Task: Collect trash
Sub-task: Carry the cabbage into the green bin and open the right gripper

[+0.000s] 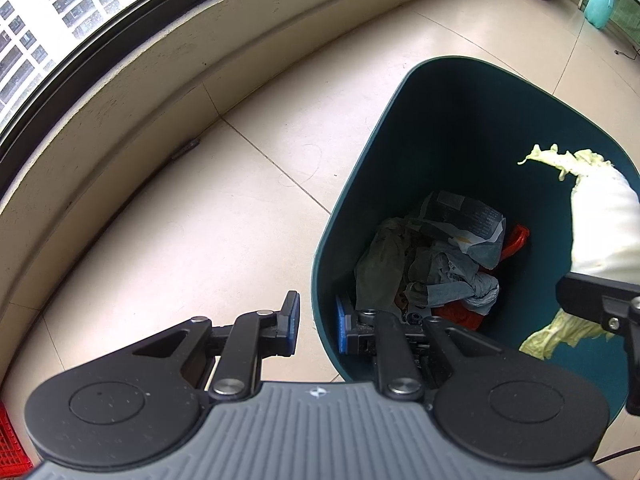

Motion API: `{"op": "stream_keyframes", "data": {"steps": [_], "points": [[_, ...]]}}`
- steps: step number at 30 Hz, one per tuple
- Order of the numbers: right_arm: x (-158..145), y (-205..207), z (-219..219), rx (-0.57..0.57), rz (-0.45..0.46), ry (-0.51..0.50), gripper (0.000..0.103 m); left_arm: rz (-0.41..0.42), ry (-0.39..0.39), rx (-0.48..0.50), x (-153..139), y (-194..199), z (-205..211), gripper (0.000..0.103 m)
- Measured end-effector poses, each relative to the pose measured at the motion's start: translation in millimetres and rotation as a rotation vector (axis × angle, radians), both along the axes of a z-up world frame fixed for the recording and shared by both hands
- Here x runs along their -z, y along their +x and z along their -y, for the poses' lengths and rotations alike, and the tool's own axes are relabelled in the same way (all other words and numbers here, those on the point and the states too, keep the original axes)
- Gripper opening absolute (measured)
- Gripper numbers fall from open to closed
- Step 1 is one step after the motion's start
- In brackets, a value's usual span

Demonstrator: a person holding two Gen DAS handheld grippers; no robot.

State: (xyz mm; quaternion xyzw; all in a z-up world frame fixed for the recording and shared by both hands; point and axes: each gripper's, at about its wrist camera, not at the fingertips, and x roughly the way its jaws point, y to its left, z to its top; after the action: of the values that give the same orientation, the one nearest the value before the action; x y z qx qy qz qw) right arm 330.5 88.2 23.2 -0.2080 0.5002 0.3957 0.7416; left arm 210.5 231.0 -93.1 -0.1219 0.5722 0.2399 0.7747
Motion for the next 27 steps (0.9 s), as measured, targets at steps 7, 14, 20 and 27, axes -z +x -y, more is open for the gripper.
{"op": "stream_keyframes", "data": {"steps": [7,14,20,27], "points": [[66,9,-34,-0.019,-0.022,-0.139,0.078,0.002,-0.005,-0.008,0,1,-2,0.017],[96,19,-53,-0.022,-0.079,-0.225,0.079,-0.005,0.005,0.001,2,1,2,0.017],[103,29,-55,0.007,-0.095,-0.247,0.082,-0.008,0.000,-0.002,2,1,1,0.017],[90,29,-41,0.043,-0.111,-0.219,0.085,-0.013,0.000,-0.004,3,2,-1,0.017]]}}
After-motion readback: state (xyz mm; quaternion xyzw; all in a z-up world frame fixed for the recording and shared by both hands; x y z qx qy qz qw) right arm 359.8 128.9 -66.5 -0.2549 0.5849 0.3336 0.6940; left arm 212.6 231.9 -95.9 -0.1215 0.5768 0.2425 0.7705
